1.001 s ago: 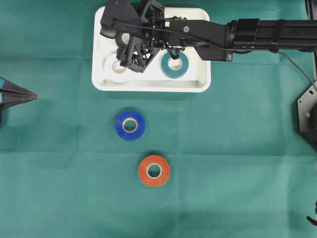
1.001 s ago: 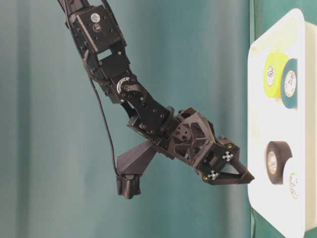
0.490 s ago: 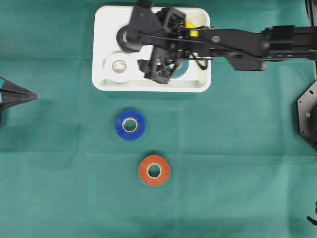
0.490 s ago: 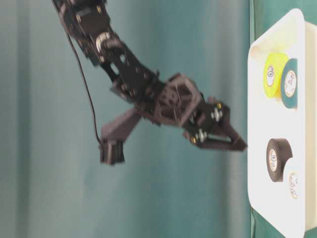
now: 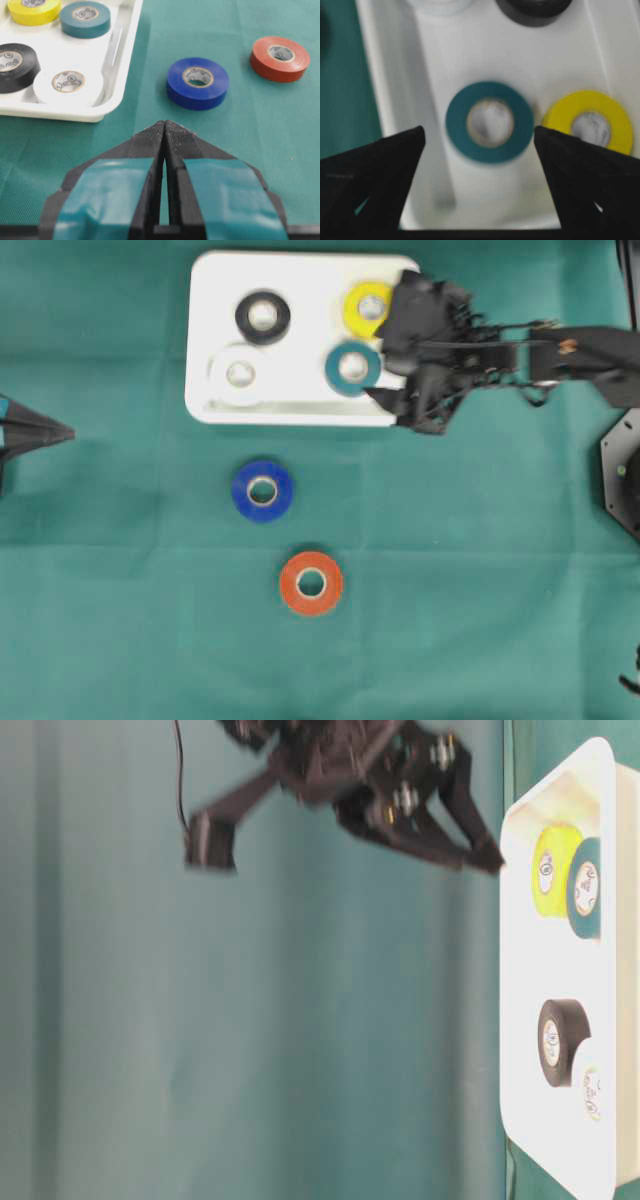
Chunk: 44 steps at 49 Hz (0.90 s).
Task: Put the tape into the white case with the right arm.
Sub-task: 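Open the right gripper and retract it to the right side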
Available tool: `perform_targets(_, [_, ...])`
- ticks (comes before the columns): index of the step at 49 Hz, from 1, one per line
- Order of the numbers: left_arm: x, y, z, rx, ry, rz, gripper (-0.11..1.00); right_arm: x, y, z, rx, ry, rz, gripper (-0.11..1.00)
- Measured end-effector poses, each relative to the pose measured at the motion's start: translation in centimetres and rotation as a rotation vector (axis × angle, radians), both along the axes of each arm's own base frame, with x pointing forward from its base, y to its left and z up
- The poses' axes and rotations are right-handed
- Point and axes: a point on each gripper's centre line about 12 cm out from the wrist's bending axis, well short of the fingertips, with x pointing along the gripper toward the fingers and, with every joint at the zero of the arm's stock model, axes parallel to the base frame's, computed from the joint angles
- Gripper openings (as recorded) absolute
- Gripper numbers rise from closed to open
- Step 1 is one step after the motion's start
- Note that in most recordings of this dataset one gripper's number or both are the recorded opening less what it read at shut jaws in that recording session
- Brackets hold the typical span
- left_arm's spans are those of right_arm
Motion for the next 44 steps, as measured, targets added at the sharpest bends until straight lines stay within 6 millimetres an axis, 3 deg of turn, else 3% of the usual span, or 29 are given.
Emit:
perform_targets(29, [0.0, 0.0, 0.0, 0.000, 0.000, 0.000, 0.00, -11.8, 3.3, -0.8, -0.001, -0.165, 0.048, 0.71])
perform_targets(35, [0.0, 0.0, 0.0, -0.002, 0.000, 0.000, 0.00, -13.2, 3.6, -1.4, -0.002, -0.170, 0.050, 0.71])
perform_targets(44, [0.0, 0.0, 0.0, -0.002, 0.000, 0.000, 0.00, -13.7, 3.8, -1.8, 0.001, -0.184, 0.056, 0.71])
